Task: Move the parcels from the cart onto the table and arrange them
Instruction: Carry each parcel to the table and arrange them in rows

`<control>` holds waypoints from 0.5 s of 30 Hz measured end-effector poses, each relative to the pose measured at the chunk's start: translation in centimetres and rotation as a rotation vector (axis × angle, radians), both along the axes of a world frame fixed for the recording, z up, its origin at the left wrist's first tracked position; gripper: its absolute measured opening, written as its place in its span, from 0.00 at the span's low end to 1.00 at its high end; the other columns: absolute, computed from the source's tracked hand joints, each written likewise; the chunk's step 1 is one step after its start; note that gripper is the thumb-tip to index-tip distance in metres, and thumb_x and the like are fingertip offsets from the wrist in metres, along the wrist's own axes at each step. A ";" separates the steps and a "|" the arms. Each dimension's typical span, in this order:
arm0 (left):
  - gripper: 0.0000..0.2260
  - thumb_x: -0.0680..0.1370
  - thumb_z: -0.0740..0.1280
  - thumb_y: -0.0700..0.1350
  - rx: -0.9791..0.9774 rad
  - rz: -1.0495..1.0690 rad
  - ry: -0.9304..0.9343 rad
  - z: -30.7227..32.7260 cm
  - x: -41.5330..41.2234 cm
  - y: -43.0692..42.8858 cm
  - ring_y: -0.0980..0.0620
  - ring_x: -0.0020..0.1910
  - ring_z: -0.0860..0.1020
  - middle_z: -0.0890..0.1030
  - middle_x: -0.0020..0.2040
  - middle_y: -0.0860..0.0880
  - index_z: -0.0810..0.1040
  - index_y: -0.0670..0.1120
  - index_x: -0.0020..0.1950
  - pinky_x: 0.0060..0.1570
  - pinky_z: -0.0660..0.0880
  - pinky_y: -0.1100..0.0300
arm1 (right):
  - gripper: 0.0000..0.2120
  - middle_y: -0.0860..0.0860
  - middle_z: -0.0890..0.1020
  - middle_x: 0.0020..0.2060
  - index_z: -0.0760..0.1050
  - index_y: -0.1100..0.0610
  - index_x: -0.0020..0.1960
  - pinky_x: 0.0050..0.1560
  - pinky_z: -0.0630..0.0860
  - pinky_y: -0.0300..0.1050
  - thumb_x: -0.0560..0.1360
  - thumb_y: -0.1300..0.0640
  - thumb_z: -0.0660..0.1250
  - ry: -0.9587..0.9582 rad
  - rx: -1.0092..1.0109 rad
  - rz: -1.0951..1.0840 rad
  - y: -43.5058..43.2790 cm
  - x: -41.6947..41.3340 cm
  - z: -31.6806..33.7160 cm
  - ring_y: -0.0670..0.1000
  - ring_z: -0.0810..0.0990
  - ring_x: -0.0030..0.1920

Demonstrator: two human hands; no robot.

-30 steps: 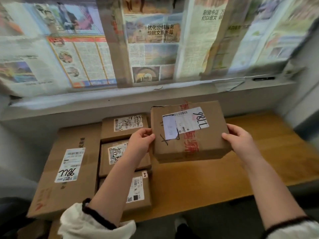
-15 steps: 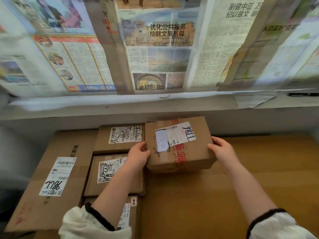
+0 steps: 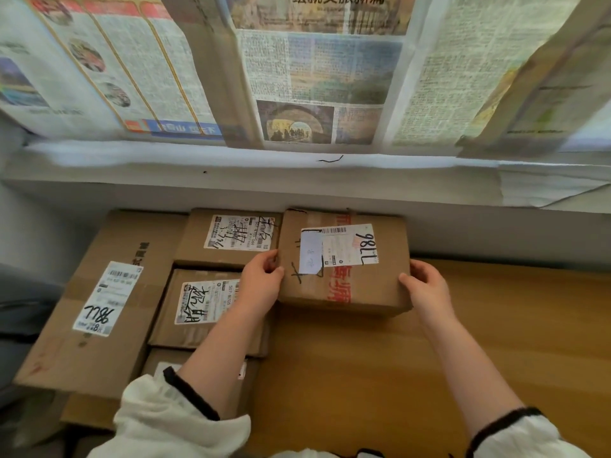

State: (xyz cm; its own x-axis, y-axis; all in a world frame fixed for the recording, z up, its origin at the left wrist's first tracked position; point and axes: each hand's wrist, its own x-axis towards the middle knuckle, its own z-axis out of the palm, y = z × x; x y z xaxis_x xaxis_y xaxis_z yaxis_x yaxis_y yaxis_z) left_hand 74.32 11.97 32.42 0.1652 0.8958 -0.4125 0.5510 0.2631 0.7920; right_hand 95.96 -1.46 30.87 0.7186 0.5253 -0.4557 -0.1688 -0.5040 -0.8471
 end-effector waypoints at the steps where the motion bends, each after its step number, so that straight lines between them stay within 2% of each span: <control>1: 0.20 0.78 0.64 0.39 0.014 0.011 0.006 -0.1 0.1 -0.1 0.57 0.50 0.74 0.76 0.54 0.55 0.69 0.48 0.70 0.41 0.72 0.68 | 0.18 0.54 0.76 0.60 0.70 0.59 0.67 0.55 0.71 0.44 0.77 0.64 0.63 0.003 0.003 0.005 0.0 0.1 -0.1 0.49 0.73 0.55; 3: 0.19 0.78 0.65 0.39 0.051 0.029 0.026 -0.3 0.3 -0.2 0.60 0.46 0.74 0.74 0.48 0.58 0.71 0.49 0.69 0.40 0.73 0.67 | 0.18 0.54 0.76 0.60 0.69 0.59 0.67 0.56 0.72 0.44 0.77 0.64 0.63 0.015 0.005 0.014 -0.1 0.2 -0.3 0.49 0.73 0.55; 5: 0.19 0.77 0.66 0.39 0.080 0.041 0.035 -0.5 0.5 -0.4 0.57 0.49 0.75 0.75 0.48 0.57 0.72 0.48 0.67 0.48 0.77 0.60 | 0.18 0.55 0.76 0.61 0.69 0.60 0.67 0.55 0.72 0.44 0.77 0.64 0.63 0.027 0.015 0.015 -0.2 0.4 -0.6 0.49 0.73 0.55; 7: 0.18 0.77 0.67 0.40 0.113 0.054 0.055 -0.7 0.6 -0.7 0.54 0.51 0.76 0.75 0.50 0.55 0.73 0.48 0.66 0.54 0.76 0.56 | 0.19 0.55 0.76 0.61 0.69 0.60 0.68 0.57 0.72 0.44 0.77 0.64 0.63 0.039 0.025 0.023 -0.3 0.6 -0.9 0.50 0.74 0.56; 10: 0.16 0.76 0.68 0.42 0.190 0.088 0.104 -1.3 0.6 -1.0 0.59 0.46 0.74 0.71 0.56 0.51 0.74 0.49 0.63 0.52 0.75 0.59 | 0.18 0.54 0.76 0.60 0.70 0.58 0.67 0.55 0.74 0.45 0.78 0.62 0.63 0.034 0.034 0.027 -0.3 0.4 -1.3 0.51 0.75 0.56; 12: 0.14 0.76 0.69 0.43 0.236 0.105 0.117 -1.6 0.7 -1.2 0.60 0.44 0.73 0.70 0.56 0.51 0.75 0.49 0.61 0.48 0.72 0.63 | 0.17 0.53 0.76 0.59 0.70 0.57 0.66 0.52 0.73 0.43 0.77 0.62 0.64 0.009 0.036 0.019 -0.2 0.2 -1.6 0.50 0.75 0.54; 15: 0.13 0.76 0.69 0.42 0.263 0.110 0.147 -1.7 1.1 -1.1 0.56 0.47 0.74 0.71 0.57 0.50 0.75 0.48 0.60 0.50 0.72 0.62 | 0.17 0.51 0.76 0.58 0.70 0.57 0.66 0.51 0.72 0.42 0.77 0.61 0.64 -0.035 0.033 0.020 -0.2 0.0 -1.8 0.48 0.74 0.53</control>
